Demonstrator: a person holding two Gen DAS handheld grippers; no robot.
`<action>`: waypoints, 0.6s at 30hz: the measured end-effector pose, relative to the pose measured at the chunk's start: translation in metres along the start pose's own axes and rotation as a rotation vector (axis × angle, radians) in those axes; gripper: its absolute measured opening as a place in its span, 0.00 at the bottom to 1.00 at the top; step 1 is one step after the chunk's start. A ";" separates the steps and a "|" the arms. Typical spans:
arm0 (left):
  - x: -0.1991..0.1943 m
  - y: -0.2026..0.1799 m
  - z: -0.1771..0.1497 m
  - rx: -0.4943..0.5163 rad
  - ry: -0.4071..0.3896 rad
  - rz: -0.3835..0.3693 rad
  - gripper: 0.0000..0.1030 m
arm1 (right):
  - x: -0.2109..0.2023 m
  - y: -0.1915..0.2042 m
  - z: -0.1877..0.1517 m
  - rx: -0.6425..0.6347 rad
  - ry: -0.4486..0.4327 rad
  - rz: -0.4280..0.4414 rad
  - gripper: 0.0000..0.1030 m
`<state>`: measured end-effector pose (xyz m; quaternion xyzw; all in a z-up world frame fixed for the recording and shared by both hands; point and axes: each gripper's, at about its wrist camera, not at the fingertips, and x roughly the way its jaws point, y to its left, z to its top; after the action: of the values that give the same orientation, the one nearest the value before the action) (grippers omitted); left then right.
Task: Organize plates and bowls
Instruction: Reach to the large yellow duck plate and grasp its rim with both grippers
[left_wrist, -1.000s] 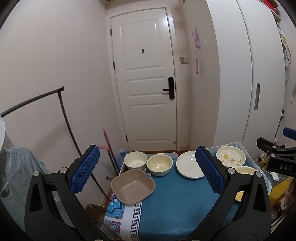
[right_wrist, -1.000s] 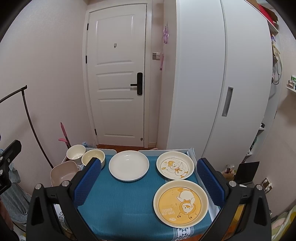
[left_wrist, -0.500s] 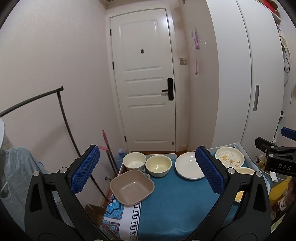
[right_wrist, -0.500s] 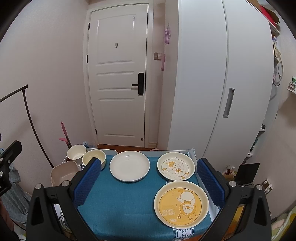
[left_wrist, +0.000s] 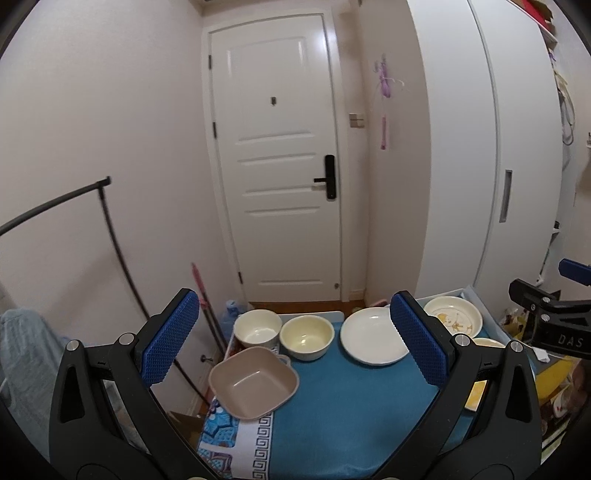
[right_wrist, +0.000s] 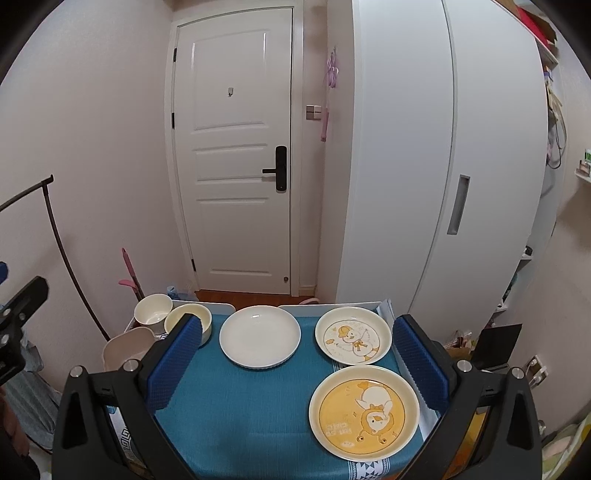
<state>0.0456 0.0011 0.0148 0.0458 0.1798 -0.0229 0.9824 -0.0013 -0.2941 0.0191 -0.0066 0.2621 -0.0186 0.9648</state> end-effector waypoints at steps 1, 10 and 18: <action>0.005 -0.002 0.005 0.004 -0.001 -0.021 1.00 | -0.001 -0.003 0.001 0.003 0.002 -0.005 1.00; 0.065 -0.048 0.018 0.065 0.059 -0.255 1.00 | 0.016 -0.056 -0.005 0.095 0.072 -0.097 1.00; 0.129 -0.121 -0.023 0.082 0.289 -0.424 1.00 | 0.055 -0.137 -0.052 0.218 0.218 -0.033 1.00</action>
<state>0.1501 -0.1207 -0.0625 0.0498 0.3230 -0.2286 0.9170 0.0154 -0.4333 -0.0504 0.0961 0.3615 -0.0634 0.9252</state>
